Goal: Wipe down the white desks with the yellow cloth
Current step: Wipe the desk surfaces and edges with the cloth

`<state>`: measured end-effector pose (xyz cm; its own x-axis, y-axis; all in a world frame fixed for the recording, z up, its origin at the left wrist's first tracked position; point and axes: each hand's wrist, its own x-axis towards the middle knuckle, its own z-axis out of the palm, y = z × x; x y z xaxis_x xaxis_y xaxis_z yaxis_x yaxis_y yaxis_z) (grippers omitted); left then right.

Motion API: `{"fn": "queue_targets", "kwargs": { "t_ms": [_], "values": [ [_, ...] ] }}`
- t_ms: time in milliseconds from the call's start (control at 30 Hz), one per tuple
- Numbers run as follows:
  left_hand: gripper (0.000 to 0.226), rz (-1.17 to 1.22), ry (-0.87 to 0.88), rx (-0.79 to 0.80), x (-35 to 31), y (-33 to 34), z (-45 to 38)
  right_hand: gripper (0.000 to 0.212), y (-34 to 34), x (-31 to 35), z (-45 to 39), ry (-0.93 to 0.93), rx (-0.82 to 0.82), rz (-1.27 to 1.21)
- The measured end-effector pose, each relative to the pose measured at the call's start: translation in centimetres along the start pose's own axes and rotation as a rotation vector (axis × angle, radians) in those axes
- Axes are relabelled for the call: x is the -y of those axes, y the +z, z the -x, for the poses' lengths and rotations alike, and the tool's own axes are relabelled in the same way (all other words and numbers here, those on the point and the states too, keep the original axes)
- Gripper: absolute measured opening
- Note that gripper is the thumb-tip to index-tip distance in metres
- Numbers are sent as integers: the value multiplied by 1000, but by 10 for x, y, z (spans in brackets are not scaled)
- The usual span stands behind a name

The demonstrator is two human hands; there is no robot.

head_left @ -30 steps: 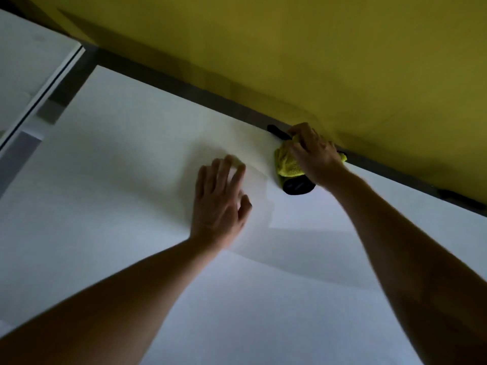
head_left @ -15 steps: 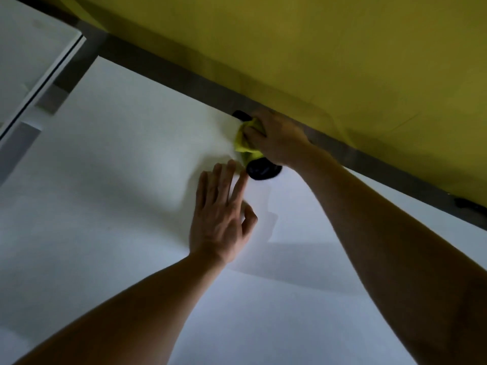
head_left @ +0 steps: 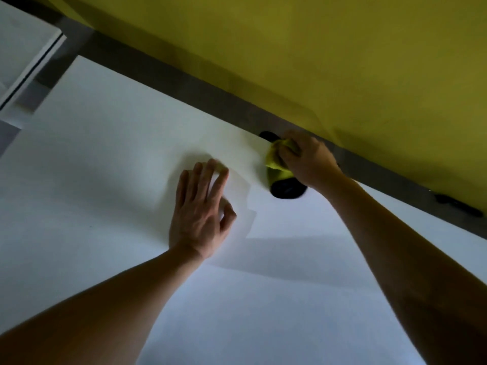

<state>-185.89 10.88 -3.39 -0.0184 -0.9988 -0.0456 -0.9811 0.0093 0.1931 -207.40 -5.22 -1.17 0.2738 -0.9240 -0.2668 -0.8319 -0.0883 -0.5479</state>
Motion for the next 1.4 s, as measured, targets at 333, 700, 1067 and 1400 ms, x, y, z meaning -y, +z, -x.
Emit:
{"fn": "queue_targets", "kwargs": {
  "t_ms": [333, 700, 1067, 1400],
  "values": [
    [76, 4, -22, 4, -1, 0, -1, 42, 25, 32, -18, 9, -86, 103],
    [81, 21, 18, -69, 4, 5, -1, 35, 25, 32, -20, 0, -78, 42],
    [79, -2, -37, -56, -4, 4, -2, 51, -40, -98, 72, 207, -165, 36],
    [78, -12, -37, -68, -2, 4, -2, 37, 44, 56, -31, 0, -129, 110]
  ]
}}
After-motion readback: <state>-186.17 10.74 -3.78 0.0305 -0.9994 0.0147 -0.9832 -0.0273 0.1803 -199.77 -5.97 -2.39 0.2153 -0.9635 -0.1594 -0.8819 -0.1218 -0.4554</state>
